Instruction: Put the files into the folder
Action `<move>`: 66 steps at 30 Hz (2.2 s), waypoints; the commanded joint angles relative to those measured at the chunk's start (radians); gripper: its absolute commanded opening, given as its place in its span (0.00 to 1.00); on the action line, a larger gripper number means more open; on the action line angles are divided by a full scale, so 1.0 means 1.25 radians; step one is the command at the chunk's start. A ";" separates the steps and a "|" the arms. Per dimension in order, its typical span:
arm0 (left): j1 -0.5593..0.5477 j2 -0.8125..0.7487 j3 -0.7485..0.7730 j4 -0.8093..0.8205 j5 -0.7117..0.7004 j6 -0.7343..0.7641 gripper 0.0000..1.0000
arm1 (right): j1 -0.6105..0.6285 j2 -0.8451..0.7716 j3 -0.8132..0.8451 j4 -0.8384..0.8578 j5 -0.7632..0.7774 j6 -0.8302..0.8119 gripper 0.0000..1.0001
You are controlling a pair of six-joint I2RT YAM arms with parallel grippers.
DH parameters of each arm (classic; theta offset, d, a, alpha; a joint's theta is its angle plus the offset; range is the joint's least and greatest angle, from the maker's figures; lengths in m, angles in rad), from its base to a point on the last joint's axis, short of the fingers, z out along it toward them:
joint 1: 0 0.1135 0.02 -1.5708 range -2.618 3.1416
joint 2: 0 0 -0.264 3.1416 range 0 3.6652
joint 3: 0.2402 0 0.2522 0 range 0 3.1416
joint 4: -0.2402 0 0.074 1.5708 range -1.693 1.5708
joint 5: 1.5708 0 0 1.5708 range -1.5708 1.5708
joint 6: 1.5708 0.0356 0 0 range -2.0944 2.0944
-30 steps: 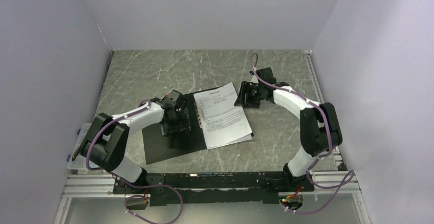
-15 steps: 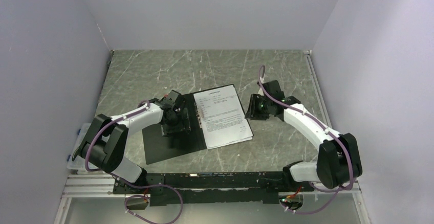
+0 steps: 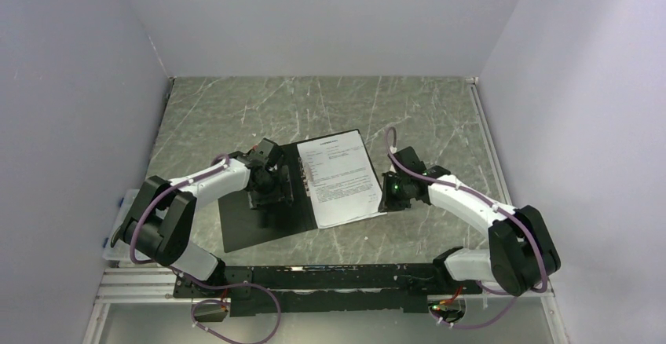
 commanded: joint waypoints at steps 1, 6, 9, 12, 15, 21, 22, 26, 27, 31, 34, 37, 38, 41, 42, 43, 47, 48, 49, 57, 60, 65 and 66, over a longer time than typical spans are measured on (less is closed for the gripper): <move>0.000 -0.018 -0.009 0.019 0.020 0.007 0.80 | 0.018 -0.017 -0.019 0.008 0.028 0.025 0.00; 0.000 -0.014 -0.008 0.021 0.022 0.008 0.80 | 0.032 0.002 -0.032 0.015 0.046 0.032 0.00; 0.000 -0.012 -0.008 0.020 0.021 0.009 0.80 | 0.037 0.022 -0.036 0.020 0.058 0.034 0.00; 0.000 -0.011 -0.006 0.018 0.019 0.009 0.80 | 0.041 0.038 -0.035 0.026 0.062 0.035 0.00; 0.000 -0.010 -0.006 0.017 0.018 0.010 0.80 | 0.046 0.054 -0.034 0.037 0.064 0.037 0.00; 0.000 -0.007 -0.002 0.013 0.012 0.012 0.80 | 0.050 0.078 -0.030 0.048 0.074 0.044 0.00; 0.000 -0.006 -0.002 0.013 0.013 0.012 0.80 | 0.050 0.080 -0.028 0.048 0.078 0.046 0.00; 0.000 -0.002 0.000 0.016 0.015 0.013 0.80 | 0.051 0.086 -0.022 0.054 0.096 0.055 0.00; 0.000 -0.002 0.000 0.015 0.015 0.013 0.80 | 0.050 0.087 -0.020 0.056 0.100 0.058 0.00; 0.001 -0.004 -0.002 0.014 0.014 0.015 0.80 | 0.050 0.098 -0.008 0.064 0.111 0.068 0.00; 0.001 -0.004 -0.002 0.015 0.015 0.015 0.80 | 0.051 0.108 0.002 0.071 0.116 0.074 0.00; 0.001 -0.005 -0.004 0.015 0.015 0.016 0.80 | 0.051 0.115 0.014 0.069 0.114 0.074 0.00; 0.001 -0.005 -0.004 0.015 0.015 0.015 0.80 | 0.051 0.115 0.015 0.068 0.114 0.072 0.00; 0.001 -0.007 -0.004 0.015 0.013 0.015 0.80 | 0.052 0.103 0.018 0.054 0.111 0.069 0.00; 0.001 -0.008 -0.004 0.016 0.012 0.016 0.80 | 0.053 0.095 0.020 0.047 0.110 0.069 0.00; 0.001 -0.009 -0.004 0.017 0.013 0.015 0.80 | 0.055 0.086 0.023 0.039 0.111 0.068 0.00; 0.001 -0.009 -0.004 0.020 0.015 0.013 0.80 | 0.062 0.042 0.043 -0.005 0.102 0.061 0.00; 0.001 -0.011 -0.004 0.019 0.013 0.012 0.80 | 0.064 0.029 0.051 -0.019 0.100 0.058 0.00; 0.002 -0.012 -0.005 0.019 0.011 0.011 0.80 | 0.065 0.018 0.063 -0.034 0.099 0.055 0.04; 0.003 -0.021 0.002 -0.010 -0.014 -0.005 0.78 | 0.074 -0.001 0.220 -0.062 0.056 0.018 0.28; 0.003 -0.025 0.013 -0.049 -0.056 -0.031 0.76 | 0.081 0.061 0.300 -0.057 0.046 0.009 0.29; 0.003 -0.049 0.031 -0.105 -0.112 -0.066 0.75 | 0.128 0.181 0.449 -0.065 0.083 -0.005 0.34; 0.003 -0.056 0.038 -0.118 -0.124 -0.071 0.75 | 0.134 0.203 0.483 -0.068 0.088 -0.007 0.35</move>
